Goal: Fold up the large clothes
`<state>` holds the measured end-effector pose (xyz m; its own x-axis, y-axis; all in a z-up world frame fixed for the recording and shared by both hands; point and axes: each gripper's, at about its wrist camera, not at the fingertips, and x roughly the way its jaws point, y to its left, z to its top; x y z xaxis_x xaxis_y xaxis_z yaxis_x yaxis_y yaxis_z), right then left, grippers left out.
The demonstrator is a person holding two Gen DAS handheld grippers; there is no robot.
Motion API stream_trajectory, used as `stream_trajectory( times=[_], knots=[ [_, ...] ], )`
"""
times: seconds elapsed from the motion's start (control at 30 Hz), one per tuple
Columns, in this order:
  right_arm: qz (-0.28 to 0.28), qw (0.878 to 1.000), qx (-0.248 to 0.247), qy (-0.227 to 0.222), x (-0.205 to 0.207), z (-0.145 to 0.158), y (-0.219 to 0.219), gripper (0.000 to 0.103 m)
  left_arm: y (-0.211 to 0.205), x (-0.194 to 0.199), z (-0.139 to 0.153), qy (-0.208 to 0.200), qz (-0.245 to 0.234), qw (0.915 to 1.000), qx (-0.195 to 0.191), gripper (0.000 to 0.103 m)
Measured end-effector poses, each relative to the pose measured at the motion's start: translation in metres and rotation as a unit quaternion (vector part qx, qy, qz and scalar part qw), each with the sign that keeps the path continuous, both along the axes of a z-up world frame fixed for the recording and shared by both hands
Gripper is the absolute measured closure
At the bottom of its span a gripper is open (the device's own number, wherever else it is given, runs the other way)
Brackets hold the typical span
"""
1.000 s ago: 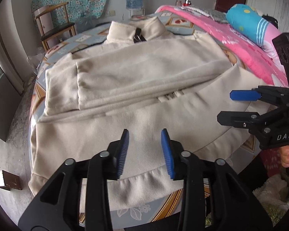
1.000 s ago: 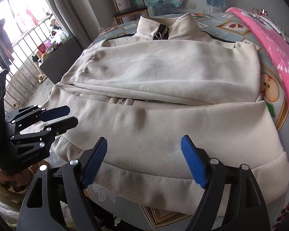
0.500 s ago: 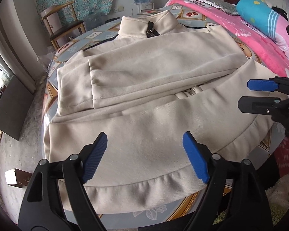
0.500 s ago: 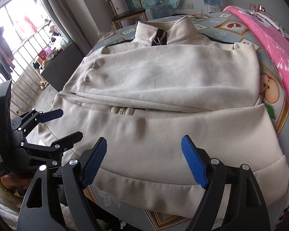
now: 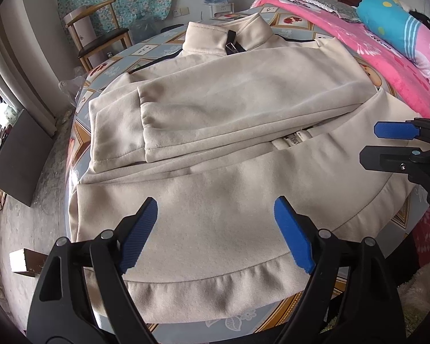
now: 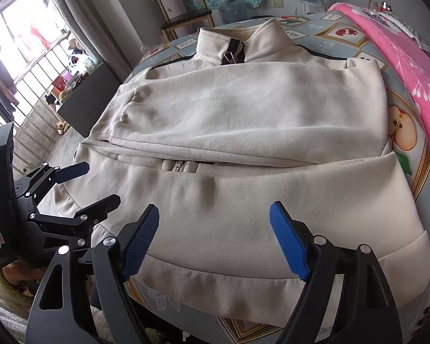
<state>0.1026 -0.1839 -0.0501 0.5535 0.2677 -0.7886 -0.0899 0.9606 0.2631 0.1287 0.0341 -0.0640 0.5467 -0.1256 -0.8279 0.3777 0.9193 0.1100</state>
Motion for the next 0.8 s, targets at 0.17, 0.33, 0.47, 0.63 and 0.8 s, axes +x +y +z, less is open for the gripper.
stream_trajectory(
  times=[0.17, 0.33, 0.47, 0.63, 0.8],
  knots=[
    [-0.001, 1.0, -0.002, 0.008, 0.0012, -0.0036, 0.0008, 0.025, 0.0005, 0.0019, -0.0021, 0.002, 0.004, 1.0, 0.002, 0.023],
    [0.001, 1.0, -0.002, 0.009, 0.0018, -0.0037, 0.0019, 0.025, 0.0008, 0.002, -0.0026, 0.002, 0.006, 1.0, 0.003, 0.023],
    [0.002, 1.0, -0.001, 0.008, 0.0022, -0.0032, 0.0025, 0.025, 0.001, 0.0026, -0.0013, -0.001, 0.006, 1.0, 0.004, 0.023],
    [0.006, 1.0, -0.001, 0.007, 0.0021, -0.0018, 0.0046, 0.025, 0.001, 0.0038, 0.0011, -0.004, 0.007, 1.0, 0.005, 0.023],
    [0.008, 1.0, -0.001, 0.006, 0.0019, -0.0009, 0.0063, 0.025, 0.0007, 0.0037, 0.0015, -0.005, 0.007, 1.0, 0.005, 0.023]
  ],
)
